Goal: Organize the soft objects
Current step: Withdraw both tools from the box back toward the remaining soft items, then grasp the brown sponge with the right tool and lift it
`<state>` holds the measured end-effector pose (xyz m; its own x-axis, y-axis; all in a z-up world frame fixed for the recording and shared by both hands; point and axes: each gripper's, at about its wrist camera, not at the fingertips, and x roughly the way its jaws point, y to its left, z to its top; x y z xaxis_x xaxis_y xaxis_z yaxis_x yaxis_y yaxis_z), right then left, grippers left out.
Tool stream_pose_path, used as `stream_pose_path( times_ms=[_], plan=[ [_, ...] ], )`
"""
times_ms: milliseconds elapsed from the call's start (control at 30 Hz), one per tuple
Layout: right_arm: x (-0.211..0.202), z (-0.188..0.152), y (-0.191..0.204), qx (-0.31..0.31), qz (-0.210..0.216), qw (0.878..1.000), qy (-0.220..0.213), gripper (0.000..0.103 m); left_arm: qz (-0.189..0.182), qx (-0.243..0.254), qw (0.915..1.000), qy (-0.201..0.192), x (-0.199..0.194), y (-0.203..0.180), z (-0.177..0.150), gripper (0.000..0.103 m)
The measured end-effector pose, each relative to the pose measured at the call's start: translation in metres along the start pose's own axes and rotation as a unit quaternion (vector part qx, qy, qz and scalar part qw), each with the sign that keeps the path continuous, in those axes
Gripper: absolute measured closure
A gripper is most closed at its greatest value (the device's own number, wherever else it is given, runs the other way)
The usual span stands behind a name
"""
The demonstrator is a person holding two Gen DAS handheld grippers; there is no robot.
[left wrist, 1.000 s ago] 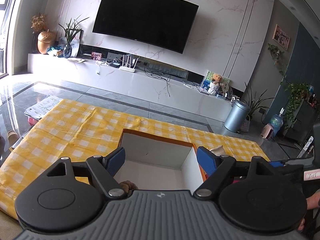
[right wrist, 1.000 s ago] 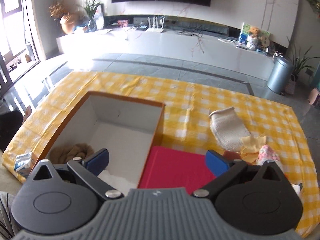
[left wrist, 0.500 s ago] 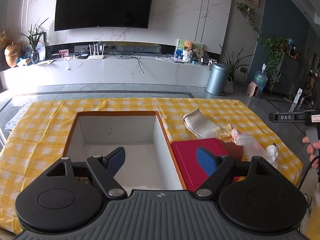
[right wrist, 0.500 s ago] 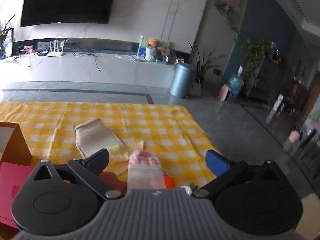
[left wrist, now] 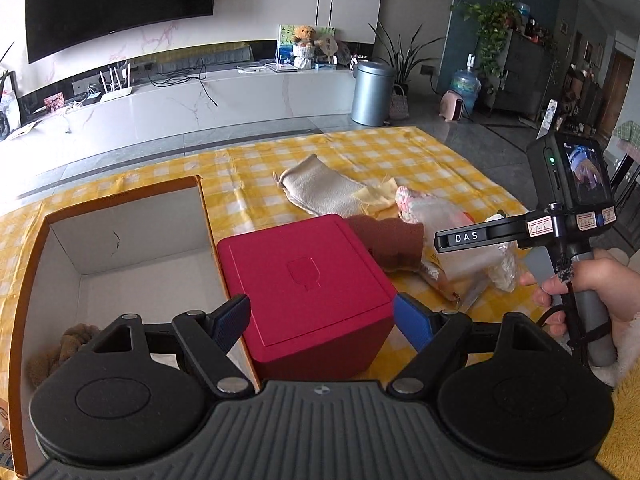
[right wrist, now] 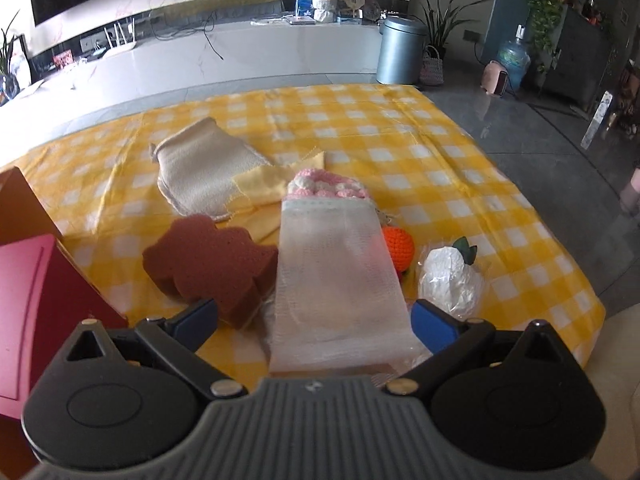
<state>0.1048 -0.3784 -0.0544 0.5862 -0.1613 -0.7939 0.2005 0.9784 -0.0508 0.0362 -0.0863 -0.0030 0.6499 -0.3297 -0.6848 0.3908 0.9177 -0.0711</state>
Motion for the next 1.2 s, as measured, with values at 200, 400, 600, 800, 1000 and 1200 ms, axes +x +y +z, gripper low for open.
stream_pose_path(
  times_ms=[200, 400, 600, 800, 1000, 1200],
  plan=[
    [0.008, 0.011, 0.001, -0.028, 0.095, 0.994, -0.052, 0.002, 0.033, -0.004, 0.9994, -0.011, -0.005, -0.002, 0.009, 0.008],
    [0.026, 0.016, 0.034, -0.190, 0.142, 0.969, -0.071, 0.002, 0.043, -0.011, 0.9990, 0.006, -0.002, 0.000, 0.014, 0.008],
    [0.066, 0.011, 0.046, -0.264, 0.122, 0.956, -0.036, 0.002, 0.052, -0.026, 0.9981, 0.019, 0.006, 0.001, 0.018, 0.008],
    [0.075, 0.011, 0.045, -0.290, 0.140, 0.945, -0.049, 0.014, 0.060, -0.012, 0.9980, 0.019, 0.002, -0.001, 0.017, 0.008],
    [0.073, 0.010, 0.042, -0.280, 0.142, 0.948, -0.048, 0.027, 0.069, -0.012, 0.9973, 0.022, -0.001, 0.000, 0.015, 0.008],
    [0.042, 0.005, 0.031, -0.257, 0.153, 0.951, -0.081, 0.029, 0.066, -0.019, 0.9975, 0.016, -0.012, 0.002, 0.014, 0.008]
  ],
)
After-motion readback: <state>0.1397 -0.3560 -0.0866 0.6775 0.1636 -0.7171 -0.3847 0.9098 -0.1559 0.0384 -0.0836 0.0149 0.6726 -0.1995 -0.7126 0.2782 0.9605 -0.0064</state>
